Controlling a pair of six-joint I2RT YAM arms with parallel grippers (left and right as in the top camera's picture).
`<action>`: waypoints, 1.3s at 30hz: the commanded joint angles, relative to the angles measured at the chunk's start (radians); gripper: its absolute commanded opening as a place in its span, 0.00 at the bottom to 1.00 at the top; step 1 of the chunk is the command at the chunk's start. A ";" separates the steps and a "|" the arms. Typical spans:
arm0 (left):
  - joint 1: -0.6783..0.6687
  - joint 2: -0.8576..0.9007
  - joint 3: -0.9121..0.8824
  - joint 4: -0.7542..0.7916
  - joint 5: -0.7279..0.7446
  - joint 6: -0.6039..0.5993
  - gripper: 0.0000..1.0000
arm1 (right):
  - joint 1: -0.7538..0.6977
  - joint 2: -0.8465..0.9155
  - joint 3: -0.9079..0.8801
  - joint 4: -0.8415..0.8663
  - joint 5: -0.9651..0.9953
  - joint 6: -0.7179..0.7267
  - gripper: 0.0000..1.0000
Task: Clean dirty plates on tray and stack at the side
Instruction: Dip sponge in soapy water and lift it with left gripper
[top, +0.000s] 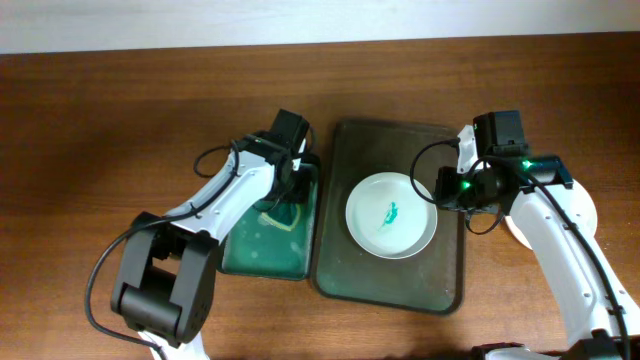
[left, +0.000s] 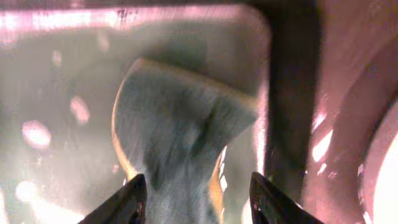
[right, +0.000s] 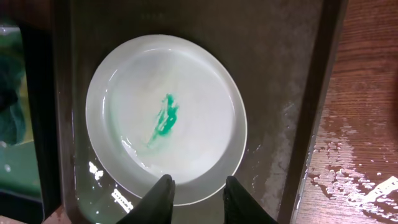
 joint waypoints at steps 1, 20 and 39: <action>-0.003 -0.011 -0.039 0.100 -0.095 0.030 0.55 | 0.006 -0.008 0.011 -0.002 -0.014 -0.007 0.28; -0.002 -0.113 -0.009 -0.064 -0.089 0.029 0.78 | 0.006 -0.008 0.011 -0.010 -0.013 -0.007 0.28; 0.011 -0.108 -0.193 0.018 0.048 0.030 0.00 | 0.006 -0.004 0.011 -0.010 0.035 -0.006 0.27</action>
